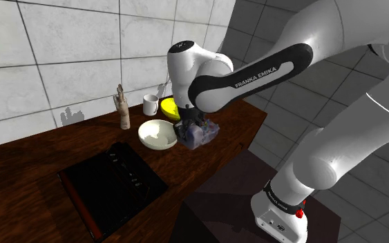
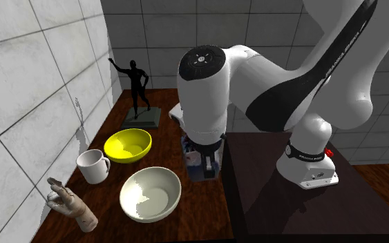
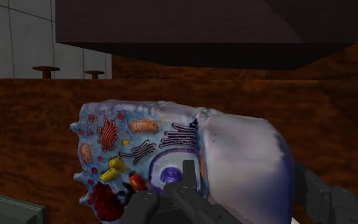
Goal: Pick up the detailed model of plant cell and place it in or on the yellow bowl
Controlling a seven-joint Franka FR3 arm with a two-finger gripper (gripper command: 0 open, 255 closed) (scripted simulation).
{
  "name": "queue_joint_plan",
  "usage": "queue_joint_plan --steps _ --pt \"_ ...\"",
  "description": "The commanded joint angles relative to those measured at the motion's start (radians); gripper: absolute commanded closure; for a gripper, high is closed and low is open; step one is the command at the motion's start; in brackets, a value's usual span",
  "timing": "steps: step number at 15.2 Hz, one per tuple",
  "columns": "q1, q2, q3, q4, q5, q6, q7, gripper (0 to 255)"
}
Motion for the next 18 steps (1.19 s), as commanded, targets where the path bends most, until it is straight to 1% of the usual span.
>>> queue_joint_plan --steps 1,4,11,18 --pt "0.003 -0.021 -0.003 0.011 0.011 -0.028 -0.013 255" --pt "0.005 -0.042 -0.007 0.028 0.021 -0.062 -0.028 255" --pt "-0.078 0.134 -0.067 0.218 -0.09 -0.07 -0.1 255" --pt "-0.127 0.327 -0.118 0.462 -0.171 -0.113 -0.173 255"
